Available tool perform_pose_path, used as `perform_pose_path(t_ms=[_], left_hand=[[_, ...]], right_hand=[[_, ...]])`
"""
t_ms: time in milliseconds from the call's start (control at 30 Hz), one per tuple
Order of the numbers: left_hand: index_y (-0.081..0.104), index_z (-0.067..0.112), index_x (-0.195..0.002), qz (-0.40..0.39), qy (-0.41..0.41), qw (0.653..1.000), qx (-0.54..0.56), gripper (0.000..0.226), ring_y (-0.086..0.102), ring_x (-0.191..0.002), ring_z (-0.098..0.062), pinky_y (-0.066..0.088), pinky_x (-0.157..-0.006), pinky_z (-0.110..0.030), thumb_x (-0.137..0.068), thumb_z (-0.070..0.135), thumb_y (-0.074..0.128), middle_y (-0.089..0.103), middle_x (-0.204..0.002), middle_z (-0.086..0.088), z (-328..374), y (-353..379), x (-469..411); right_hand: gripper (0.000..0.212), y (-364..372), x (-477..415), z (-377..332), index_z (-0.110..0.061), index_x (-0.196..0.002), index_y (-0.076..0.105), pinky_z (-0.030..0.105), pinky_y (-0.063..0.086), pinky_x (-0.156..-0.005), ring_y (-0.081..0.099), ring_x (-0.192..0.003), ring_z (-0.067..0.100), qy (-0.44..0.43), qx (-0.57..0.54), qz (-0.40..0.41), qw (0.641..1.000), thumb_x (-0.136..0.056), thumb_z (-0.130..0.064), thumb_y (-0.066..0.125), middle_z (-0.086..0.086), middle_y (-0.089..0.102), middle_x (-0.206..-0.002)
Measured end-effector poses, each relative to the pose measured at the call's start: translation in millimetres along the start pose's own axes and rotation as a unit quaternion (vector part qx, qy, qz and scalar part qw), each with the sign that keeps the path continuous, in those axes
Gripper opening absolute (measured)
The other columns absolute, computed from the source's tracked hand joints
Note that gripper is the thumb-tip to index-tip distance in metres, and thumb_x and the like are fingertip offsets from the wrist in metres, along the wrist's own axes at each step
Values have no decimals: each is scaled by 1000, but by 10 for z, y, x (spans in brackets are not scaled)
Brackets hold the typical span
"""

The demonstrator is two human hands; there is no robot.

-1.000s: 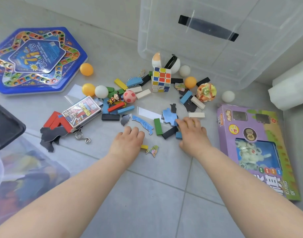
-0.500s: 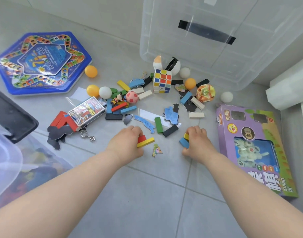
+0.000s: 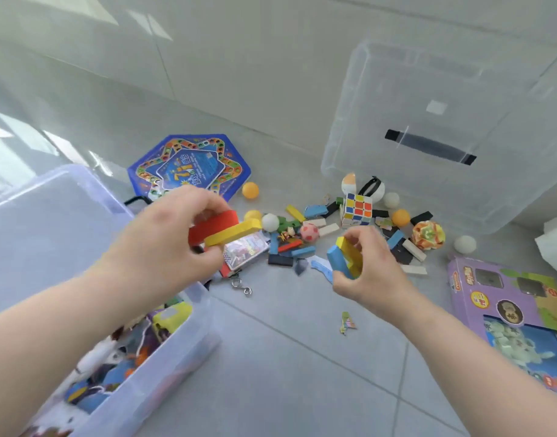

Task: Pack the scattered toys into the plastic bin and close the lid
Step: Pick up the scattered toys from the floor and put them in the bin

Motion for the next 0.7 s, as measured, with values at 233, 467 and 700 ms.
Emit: perform_pose_path(t_ms=[233, 467, 700], left_hand=[[63, 20, -92, 94, -229, 965, -88, 35, 49, -70, -17, 34, -66, -24, -69, -5, 67, 51, -81, 5, -1063, -473, 953], [56, 14, -119, 0, -375, 920, -113, 39, 50, -112, -26, 39, -91, -34, -81, 7, 59, 58, -118, -10, -1732, -368, 1434], [56, 18, -121, 53, -299, 947, -99, 30, 52, -115, -22, 40, -93, -34, -92, 16, 49, 60, -123, -4, -1610, -432, 1287]], right_hand=[[36, 264, -158, -1536, -34, -82, 40, 12, 45, -59, 45, -74, 4, -115, -245, -64, 961, -68, -15, 66, -11, 48, -88], [43, 1359, 65, -2007, -10, -117, 42, 25, 33, -83, 33, -104, 18, -284, 122, -226, 924, -79, -15, 62, 2, 39, -111], [37, 1372, 101, -1931, -10, -126, 48, 37, 39, -96, 46, -118, 26, -278, 180, -255, 908, -91, -22, 49, 9, 51, -126]])
Point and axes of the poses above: each hand's wrist, its own x-axis away from the middle knuckle, its own y-axis out of the palm, z = x × y, the point moved 3 cm from there along -x, towards the middle knuckle
